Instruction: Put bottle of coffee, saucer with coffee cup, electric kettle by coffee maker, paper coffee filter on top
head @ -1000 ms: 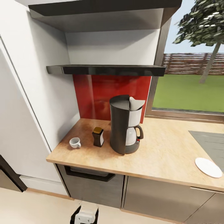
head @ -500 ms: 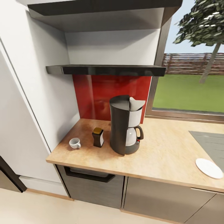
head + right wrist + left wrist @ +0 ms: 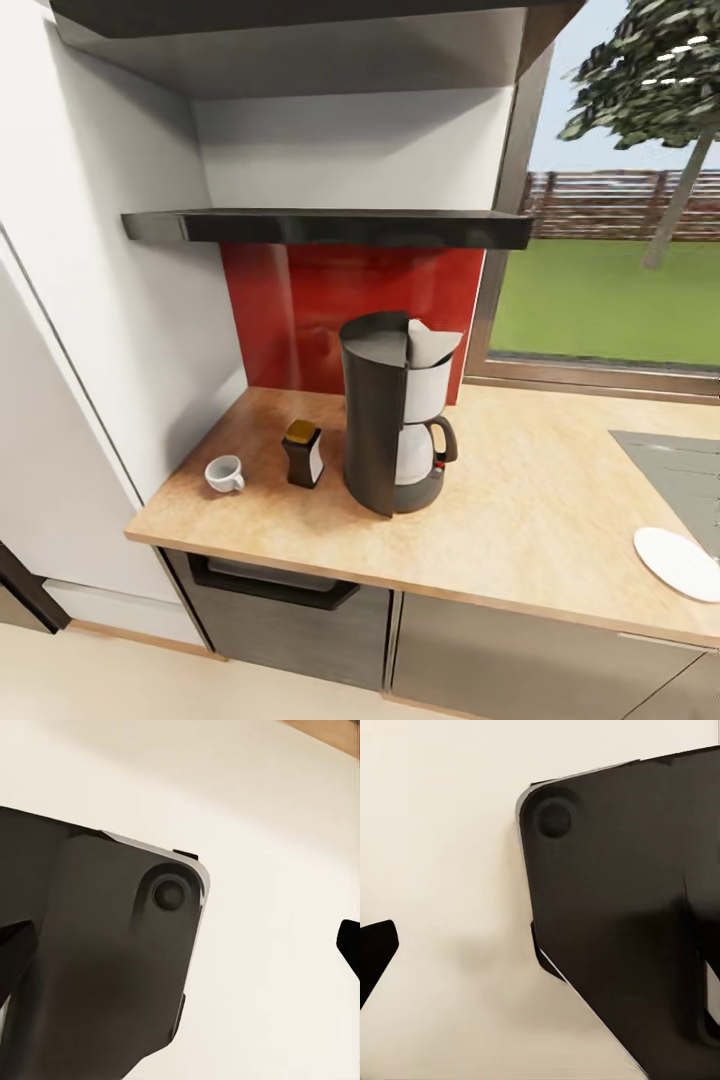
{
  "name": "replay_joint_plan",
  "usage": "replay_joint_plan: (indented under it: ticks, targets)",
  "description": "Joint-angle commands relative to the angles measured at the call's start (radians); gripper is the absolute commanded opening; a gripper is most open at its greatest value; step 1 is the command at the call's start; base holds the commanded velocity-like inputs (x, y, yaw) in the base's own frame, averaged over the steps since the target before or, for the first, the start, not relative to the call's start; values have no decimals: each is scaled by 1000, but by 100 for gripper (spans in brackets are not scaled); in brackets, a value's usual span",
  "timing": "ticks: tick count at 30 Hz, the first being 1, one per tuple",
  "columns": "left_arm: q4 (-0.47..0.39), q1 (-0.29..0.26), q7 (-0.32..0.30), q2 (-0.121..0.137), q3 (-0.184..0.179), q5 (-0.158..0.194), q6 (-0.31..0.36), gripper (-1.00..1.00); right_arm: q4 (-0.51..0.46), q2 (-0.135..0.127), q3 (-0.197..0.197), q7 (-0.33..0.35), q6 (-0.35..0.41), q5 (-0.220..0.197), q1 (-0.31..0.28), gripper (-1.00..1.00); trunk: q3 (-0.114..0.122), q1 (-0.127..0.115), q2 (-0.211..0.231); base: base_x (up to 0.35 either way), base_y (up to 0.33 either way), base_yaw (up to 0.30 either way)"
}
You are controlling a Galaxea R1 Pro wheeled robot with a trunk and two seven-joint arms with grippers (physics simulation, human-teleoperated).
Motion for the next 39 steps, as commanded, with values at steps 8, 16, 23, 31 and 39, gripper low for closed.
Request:
replay_joint_plan:
  ticks: [8, 16, 23, 31, 39]
  targets:
    - [-1, 0, 9, 3, -8, 10, 0, 100, -2, 0, 6, -3, 0, 2, 0, 100, -2, 1, -2, 8, -271, 0]
    - [-1, -1, 88, -3, -8, 10, 0, 100, -2, 0, 6, -3, 0, 2, 0, 100, -2, 1, -2, 13, -288, 0]
    - [1, -1, 131, -5, -9, 12, 0, 100, -2, 0, 6, -3, 0, 3, 0, 100, -2, 1, -2, 9, -309, 0]
    - [89, -1, 139, -5, -7, 21, -8, 100, -1, 42, 9, 1, -2, 5, 0, 100, -2, 1, -2, 0, -300, -66]
    - [102, -1, 141, -4, -8, 23, -11, 100, 1, 49, 8, 3, -1, 2, 0, 100, -2, 1, -2, 0, -155, -274]
